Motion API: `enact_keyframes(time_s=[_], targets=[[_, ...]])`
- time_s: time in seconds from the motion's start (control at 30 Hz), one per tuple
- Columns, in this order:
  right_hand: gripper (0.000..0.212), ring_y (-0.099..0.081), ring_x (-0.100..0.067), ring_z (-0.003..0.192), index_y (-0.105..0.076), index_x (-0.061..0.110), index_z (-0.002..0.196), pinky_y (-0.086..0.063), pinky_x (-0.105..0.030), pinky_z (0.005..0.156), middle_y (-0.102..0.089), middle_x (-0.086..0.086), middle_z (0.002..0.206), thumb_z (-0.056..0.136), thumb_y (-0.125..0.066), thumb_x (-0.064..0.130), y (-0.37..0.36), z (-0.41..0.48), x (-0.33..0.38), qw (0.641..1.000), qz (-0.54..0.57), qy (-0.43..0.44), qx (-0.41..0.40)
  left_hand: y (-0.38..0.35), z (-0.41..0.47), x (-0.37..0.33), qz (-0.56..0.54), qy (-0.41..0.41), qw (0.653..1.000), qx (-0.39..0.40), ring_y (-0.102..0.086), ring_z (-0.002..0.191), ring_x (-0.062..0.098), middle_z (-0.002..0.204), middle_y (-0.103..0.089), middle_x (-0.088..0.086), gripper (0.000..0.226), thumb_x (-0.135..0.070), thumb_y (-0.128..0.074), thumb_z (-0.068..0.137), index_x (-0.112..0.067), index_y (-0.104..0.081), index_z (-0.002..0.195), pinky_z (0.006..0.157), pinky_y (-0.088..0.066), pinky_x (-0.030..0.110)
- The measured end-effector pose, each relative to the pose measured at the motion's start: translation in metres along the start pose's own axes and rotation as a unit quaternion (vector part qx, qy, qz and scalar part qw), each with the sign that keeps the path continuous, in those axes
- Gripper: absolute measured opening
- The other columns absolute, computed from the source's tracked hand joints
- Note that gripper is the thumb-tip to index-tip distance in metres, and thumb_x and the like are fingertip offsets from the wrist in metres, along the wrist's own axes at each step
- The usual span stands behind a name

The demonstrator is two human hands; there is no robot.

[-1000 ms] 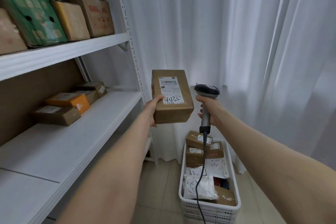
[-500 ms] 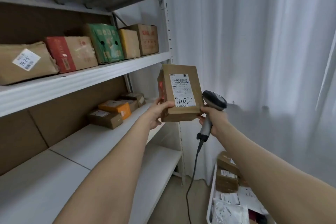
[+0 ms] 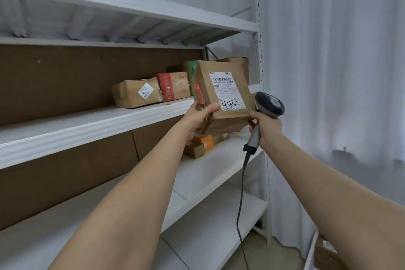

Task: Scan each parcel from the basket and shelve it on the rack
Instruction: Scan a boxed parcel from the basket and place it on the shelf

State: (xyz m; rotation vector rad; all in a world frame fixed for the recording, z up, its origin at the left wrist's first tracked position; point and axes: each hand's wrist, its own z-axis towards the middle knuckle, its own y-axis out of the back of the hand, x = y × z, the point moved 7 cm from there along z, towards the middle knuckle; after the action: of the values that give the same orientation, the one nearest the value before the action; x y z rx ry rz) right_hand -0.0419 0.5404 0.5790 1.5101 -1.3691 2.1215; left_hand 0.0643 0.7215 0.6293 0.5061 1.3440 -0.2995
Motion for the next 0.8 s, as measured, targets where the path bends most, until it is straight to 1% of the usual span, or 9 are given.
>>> enact_keyframes(time_s=[0.13,0.2,0.27,0.4,0.5,0.6,0.67,0.73,0.8], targets=[[0.019,-0.067,-0.017,0.079,-0.060,0.011,0.095,-0.055,-0.027,0.068,-0.067,-0.004,0.089,0.083,-0.073,0.007,-0.064,-0.023,0.008,0.998,0.013,-0.005,0.069,0.057,-0.025,-0.028,-0.008,0.003,0.997,-0.082,-0.054,0.113,0.028,0.133,-0.053,0.004,0.087,-0.057,-0.075,0.067,-0.029,-0.039,0.141,0.093,-0.049,0.049],[0.026,-0.066,-0.016,0.077,-0.060,0.011,0.104,-0.055,-0.025,0.062,-0.066,-0.003,0.088,0.083,-0.074,0.010,-0.095,-0.035,0.012,0.996,0.010,-0.004,0.089,0.086,-0.036,-0.041,-0.030,0.023,0.992,-0.117,-0.059,0.105,0.028,0.124,-0.059,0.007,0.081,-0.060,-0.073,0.066,-0.024,-0.046,0.134,0.084,-0.054,0.045],[0.026,-0.065,-0.016,0.079,-0.060,0.013,0.105,-0.056,-0.027,0.067,-0.066,-0.003,0.090,0.083,-0.074,0.013,-0.124,-0.044,0.013,0.994,0.003,-0.003,0.112,0.115,-0.046,-0.054,-0.044,0.041,0.989,-0.138,-0.062,0.098,0.028,0.113,-0.064,0.009,0.077,-0.063,-0.069,0.067,-0.018,-0.050,0.126,0.080,-0.055,0.043],[0.031,-0.064,-0.018,0.089,-0.056,0.016,0.112,-0.058,-0.031,0.078,-0.064,-0.003,0.096,0.086,-0.073,0.020,-0.178,-0.057,0.010,0.989,-0.022,-0.003,0.148,0.181,-0.061,-0.073,-0.068,0.074,0.979,-0.176,-0.064,0.096,0.031,0.103,-0.068,0.012,0.069,-0.067,-0.065,0.067,-0.013,-0.055,0.110,0.088,-0.051,0.047],[0.030,-0.066,-0.018,0.086,-0.058,0.013,0.109,-0.059,-0.035,0.080,-0.067,-0.004,0.095,0.085,-0.074,0.022,-0.219,-0.064,0.003,0.985,-0.027,-0.005,0.169,0.230,-0.069,-0.081,-0.068,0.097,0.968,-0.221,-0.066,0.089,0.031,0.095,-0.069,0.010,0.069,-0.070,-0.064,0.065,-0.013,-0.056,0.102,0.083,-0.052,0.047],[0.021,-0.064,-0.017,0.073,-0.056,0.015,0.092,-0.060,-0.034,0.067,-0.064,-0.004,0.085,0.085,-0.075,0.023,-0.259,-0.072,-0.004,0.979,-0.039,-0.013,0.198,0.269,-0.067,-0.082,-0.073,0.117,0.959,-0.247,-0.064,0.088,0.031,0.096,-0.068,0.009,0.068,-0.073,-0.060,0.067,-0.015,-0.058,0.101,0.078,-0.052,0.045],[0.029,-0.067,-0.022,0.079,-0.058,0.012,0.104,-0.059,-0.034,0.063,-0.067,-0.007,0.096,0.085,-0.075,0.025,-0.284,-0.076,-0.009,0.972,-0.063,-0.020,0.224,0.291,-0.059,-0.079,-0.074,0.128,0.956,-0.255,-0.061,0.092,0.033,0.102,-0.065,0.010,0.068,-0.073,-0.058,0.070,-0.015,-0.057,0.107,0.083,-0.050,0.047],[0.042,-0.069,-0.027,0.086,-0.056,0.011,0.118,-0.060,-0.037,0.071,-0.068,-0.009,0.105,0.085,-0.075,0.029,-0.307,-0.078,-0.017,0.966,-0.086,-0.031,0.243,0.310,-0.049,-0.073,-0.077,0.138,0.950,-0.268,-0.059,0.090,0.035,0.100,-0.062,0.012,0.066,-0.071,-0.057,0.074,-0.014,-0.055,0.106,0.085,-0.048,0.051],[0.045,-0.069,-0.028,0.086,-0.054,0.013,0.120,-0.060,-0.039,0.076,-0.068,-0.008,0.104,0.085,-0.075,0.030,-0.324,-0.079,-0.025,0.963,-0.099,-0.038,0.247,0.326,-0.038,-0.066,-0.081,0.146,0.947,-0.274,-0.057,0.090,0.036,0.099,-0.060,0.013,0.066,-0.071,-0.054,0.077,-0.012,-0.055,0.107,0.085,-0.047,0.053]])
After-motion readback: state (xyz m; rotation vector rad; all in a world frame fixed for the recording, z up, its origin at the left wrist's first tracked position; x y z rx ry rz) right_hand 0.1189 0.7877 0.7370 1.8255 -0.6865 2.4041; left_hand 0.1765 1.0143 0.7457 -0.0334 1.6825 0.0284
